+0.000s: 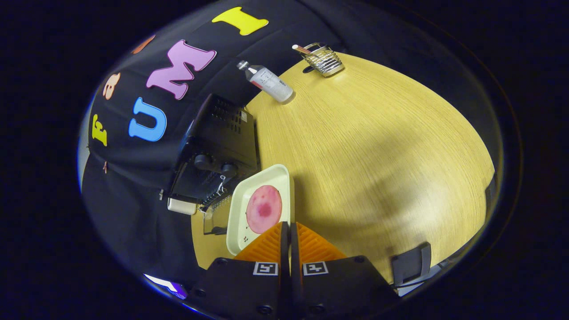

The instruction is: Open the toaster oven, put the food inside, and close the toaster oven door.

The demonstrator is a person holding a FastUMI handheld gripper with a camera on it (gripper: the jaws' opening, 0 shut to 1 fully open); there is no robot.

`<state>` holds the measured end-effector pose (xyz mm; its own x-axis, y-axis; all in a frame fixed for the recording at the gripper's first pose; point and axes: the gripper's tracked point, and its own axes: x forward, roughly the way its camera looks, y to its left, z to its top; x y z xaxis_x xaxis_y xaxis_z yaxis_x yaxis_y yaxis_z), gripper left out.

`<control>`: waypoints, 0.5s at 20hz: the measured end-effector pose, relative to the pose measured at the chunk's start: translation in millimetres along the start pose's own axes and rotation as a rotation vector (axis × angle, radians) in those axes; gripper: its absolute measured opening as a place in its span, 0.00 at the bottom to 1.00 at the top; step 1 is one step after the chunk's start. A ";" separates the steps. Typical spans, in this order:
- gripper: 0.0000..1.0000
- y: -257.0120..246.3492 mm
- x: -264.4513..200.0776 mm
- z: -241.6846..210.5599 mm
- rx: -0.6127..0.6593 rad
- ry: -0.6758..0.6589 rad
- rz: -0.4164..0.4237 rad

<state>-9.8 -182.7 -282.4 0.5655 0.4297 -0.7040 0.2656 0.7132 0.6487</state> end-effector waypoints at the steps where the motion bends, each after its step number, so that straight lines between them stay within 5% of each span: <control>1: 0.06 6.5 -6.6 -1.9 0.007 -0.015 0.003; 10: 0.06 93.8 -11.3 -41.1 0.065 -0.133 0.074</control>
<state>-23.4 -97.9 -225.5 0.6827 0.3995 -0.6118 0.2670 0.6430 0.7179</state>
